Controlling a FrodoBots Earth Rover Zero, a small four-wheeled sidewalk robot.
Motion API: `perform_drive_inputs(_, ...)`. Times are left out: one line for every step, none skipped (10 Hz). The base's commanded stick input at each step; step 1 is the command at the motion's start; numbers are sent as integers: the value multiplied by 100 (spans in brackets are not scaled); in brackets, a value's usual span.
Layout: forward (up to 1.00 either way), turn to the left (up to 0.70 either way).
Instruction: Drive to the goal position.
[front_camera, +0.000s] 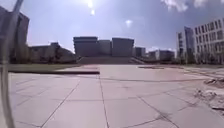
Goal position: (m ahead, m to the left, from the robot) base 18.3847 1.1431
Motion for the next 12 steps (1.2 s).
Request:
perform_drive_inputs(85,-1)
perform_drive_inputs(85,-2)
perform_drive_inputs(85,-7)
perform_drive_inputs(85,-14)
perform_drive_inputs(85,-33)
perform_drive_inputs(85,-33)
perform_drive_inputs(85,-33)
perform_drive_inputs(85,-33)
perform_drive_inputs(85,-33)
perform_drive_inputs(85,-33)
perform_drive_inputs(85,-24)
perform_drive_inputs(85,-6)
